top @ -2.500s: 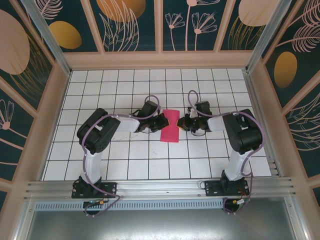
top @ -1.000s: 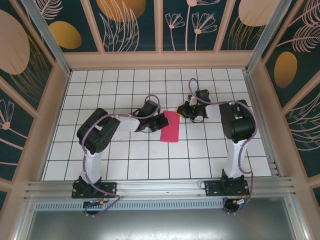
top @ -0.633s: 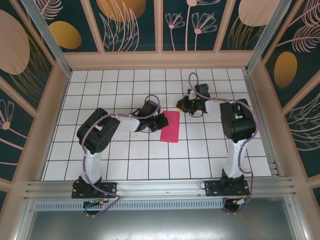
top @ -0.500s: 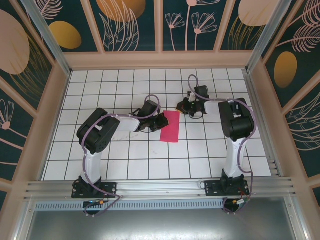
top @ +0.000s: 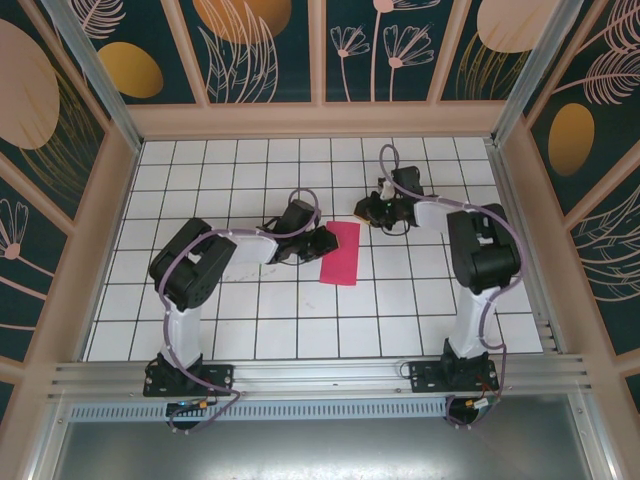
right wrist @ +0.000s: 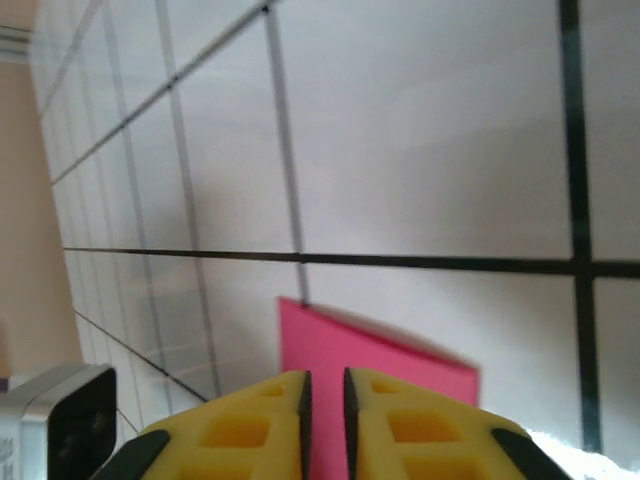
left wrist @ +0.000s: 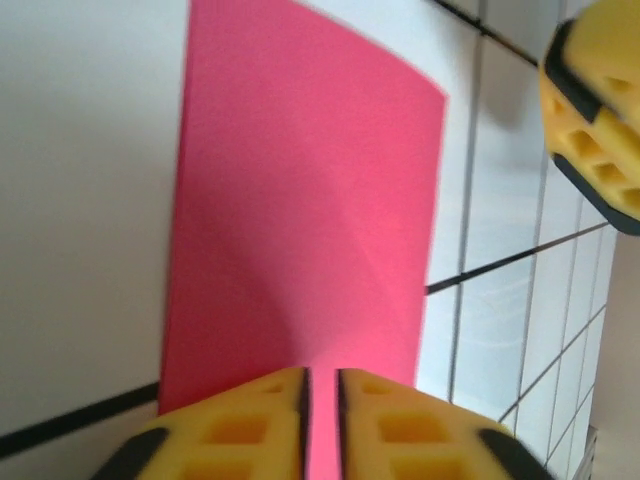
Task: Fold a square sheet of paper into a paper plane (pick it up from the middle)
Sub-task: Fold the square sheet of paper in half at the center of the table.
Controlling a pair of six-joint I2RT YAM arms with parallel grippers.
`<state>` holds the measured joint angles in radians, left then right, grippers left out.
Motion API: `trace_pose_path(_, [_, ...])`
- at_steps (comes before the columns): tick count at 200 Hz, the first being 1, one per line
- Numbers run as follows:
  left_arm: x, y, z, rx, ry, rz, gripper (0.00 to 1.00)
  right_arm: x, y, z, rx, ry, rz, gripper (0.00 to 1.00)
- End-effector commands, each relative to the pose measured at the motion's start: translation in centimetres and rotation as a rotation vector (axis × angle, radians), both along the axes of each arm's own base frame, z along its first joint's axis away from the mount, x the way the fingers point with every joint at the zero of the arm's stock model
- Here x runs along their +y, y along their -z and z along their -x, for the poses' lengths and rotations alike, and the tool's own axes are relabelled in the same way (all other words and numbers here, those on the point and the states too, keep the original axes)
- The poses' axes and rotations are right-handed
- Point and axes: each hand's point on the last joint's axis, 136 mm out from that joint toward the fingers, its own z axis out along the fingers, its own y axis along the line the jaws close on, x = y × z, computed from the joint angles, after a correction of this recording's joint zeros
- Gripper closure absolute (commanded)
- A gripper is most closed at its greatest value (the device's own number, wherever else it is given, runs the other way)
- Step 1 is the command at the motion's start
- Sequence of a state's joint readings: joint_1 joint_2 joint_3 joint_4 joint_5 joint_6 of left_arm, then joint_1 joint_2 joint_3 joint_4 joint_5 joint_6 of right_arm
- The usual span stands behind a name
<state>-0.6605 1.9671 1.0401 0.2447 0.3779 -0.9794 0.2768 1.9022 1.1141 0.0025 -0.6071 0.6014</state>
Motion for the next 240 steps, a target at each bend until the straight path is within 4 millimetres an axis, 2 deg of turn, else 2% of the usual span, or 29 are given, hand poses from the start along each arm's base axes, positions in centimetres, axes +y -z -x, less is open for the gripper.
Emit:
trace_pose_path(1, [-0.1, -5.1, -1.1, -0.123, -0.014, 0.048, 0.72, -0.2, -0.8, 3.1, -0.01, -0.009, 0.026, 0.74])
trace_pose_path(19, [0.9, -6.2, -1.3, -0.16, -0.057, 0.026, 0.59, 0.3, -0.6, 5.3, 0.012, -0.01, 0.021, 0.63])
trace_pose_path(49, [2.5, -4.8, -0.9, -0.135, -0.104, -0.029, 0.52, 0.6, 0.7, 8.1, 0.057, -0.003, 0.073, 0.49])
trace_pose_path(73, [2.2, -3.9, -0.8, -0.1, -0.1, -0.012, 0.5, 0.7, 1.5, 9.4, 0.086, -0.005, 0.063, 0.48])
trace_pose_path(109, [1.9, -2.8, -0.9, -0.066, -0.094, -0.013, 0.52, 1.0, 1.9, 9.8, 0.104, -0.016, 0.053, 0.55])
trace_pose_path(135, [2.1, -2.1, -0.8, -0.047, -0.098, -0.025, 0.53, 1.1, 2.1, 10.0, 0.111, -0.023, 0.047, 0.55])
trace_pose_path(240, [1.9, -1.2, -0.8, -0.021, -0.082, -0.02, 0.53, 0.5, 4.7, 11.1, 0.167, -0.02, 0.084, 0.55])
